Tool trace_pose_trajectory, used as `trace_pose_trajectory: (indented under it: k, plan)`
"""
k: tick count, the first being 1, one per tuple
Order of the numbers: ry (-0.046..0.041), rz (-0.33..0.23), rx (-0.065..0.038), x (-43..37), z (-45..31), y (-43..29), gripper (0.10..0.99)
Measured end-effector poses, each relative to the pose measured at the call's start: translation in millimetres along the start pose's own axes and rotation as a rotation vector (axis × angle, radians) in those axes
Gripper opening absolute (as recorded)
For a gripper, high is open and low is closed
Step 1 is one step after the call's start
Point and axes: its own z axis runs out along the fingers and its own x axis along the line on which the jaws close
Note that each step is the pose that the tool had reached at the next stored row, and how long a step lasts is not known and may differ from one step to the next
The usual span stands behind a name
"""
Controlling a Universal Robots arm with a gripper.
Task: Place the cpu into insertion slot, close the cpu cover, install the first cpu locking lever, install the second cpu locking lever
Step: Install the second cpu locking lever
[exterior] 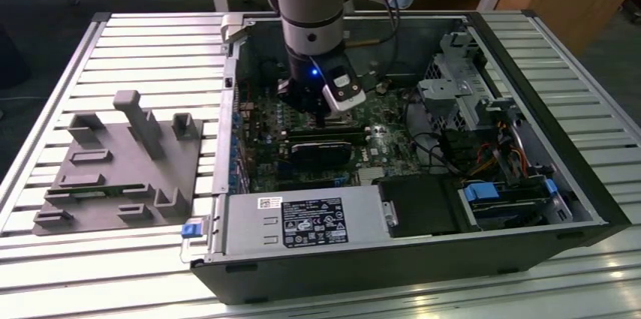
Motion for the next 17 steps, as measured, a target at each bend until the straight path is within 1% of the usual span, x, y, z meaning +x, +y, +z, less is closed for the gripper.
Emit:
trace_pose_trajectory:
  k: [5,8,12,16,17]
  plan:
    - [0.0049,-0.034,-0.026,2.5,2.6,-0.7,0.106]
    - [0.0073,-0.05,-0.038,4.7,4.5,-1.6,0.106]
    - [0.0091,-0.066,-0.045,6.2,6.8,-4.0,0.106]
    - [0.0102,-0.074,-0.051,6.1,8.0,-7.6,0.106]
    - [0.0105,-0.074,-0.054,6.0,8.0,-8.7,0.106]
